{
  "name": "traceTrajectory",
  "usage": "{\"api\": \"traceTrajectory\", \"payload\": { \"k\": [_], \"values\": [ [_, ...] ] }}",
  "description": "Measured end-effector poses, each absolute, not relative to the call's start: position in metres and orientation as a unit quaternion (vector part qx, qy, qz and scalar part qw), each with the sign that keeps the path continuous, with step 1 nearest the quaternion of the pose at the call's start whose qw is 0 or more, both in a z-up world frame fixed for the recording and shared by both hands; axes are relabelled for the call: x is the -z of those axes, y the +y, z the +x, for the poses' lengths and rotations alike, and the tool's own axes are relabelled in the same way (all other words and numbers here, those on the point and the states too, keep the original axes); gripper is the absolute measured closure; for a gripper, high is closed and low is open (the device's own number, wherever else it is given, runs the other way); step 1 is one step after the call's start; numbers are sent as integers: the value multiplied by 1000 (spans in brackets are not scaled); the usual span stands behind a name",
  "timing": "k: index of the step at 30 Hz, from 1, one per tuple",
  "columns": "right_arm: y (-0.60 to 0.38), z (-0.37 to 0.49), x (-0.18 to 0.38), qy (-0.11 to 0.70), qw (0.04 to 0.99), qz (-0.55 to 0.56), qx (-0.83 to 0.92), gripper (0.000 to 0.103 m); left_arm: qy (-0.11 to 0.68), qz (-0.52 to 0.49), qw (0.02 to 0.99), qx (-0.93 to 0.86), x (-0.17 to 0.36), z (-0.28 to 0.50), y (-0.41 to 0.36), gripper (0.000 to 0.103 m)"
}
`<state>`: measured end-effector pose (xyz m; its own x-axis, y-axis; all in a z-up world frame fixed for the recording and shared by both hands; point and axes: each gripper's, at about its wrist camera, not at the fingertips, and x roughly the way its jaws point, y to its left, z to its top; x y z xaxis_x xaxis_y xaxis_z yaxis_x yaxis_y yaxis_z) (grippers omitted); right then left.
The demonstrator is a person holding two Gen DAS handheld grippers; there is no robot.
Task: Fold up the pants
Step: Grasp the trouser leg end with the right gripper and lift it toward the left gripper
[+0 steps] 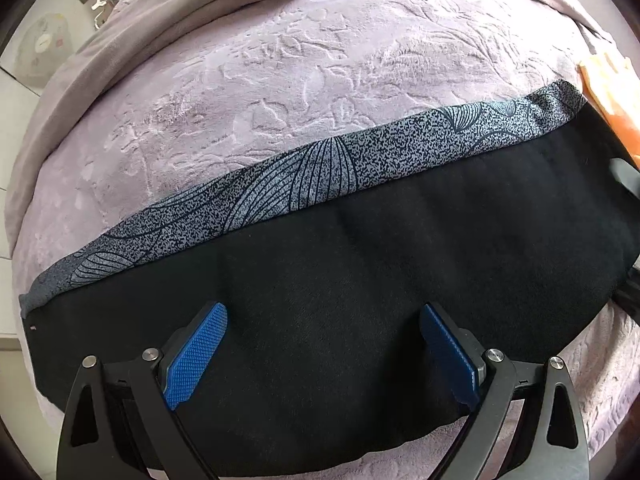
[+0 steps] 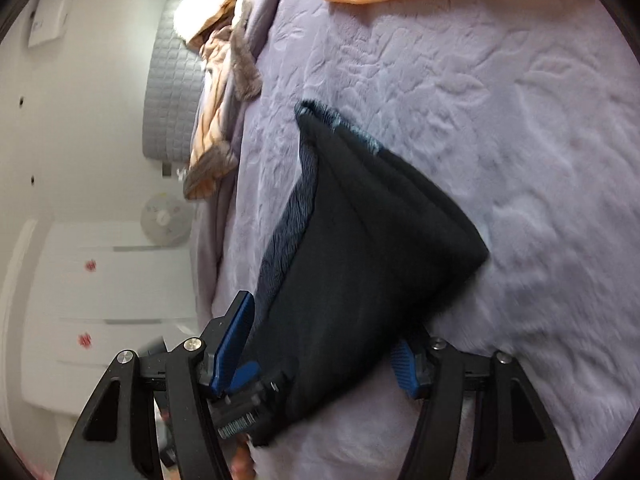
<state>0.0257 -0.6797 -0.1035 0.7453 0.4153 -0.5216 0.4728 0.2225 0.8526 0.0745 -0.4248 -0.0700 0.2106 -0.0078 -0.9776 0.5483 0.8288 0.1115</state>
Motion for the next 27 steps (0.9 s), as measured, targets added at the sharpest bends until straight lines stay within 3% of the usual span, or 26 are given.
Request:
{"api": "traceTrajectory", "payload": {
  "k": [2,3,7,11,15,24,27],
  "values": [
    [-683,40,113,362,686,630,36,60,586,221,759,180,58,77,-418,26],
    [-684,41,116,373,681,629,43,91,579,218,765,180,53,79,-413,41],
    [-681,34,108,351,686,637,21,91,571,186,779,180,44,92,-383,42],
    [-675,36,84,328,699,635,-15,91,585,151,772,196,68,98,-375,41],
    [-658,53,56,344,724,595,-45,91,555,197,786,188,90,90,-390,42],
    [-591,91,-31,400,805,437,-35,91,566,141,783,215,45,116,-309,41],
    [-541,103,-56,428,833,350,-26,91,559,126,797,190,25,127,-254,17]
  ]
}}
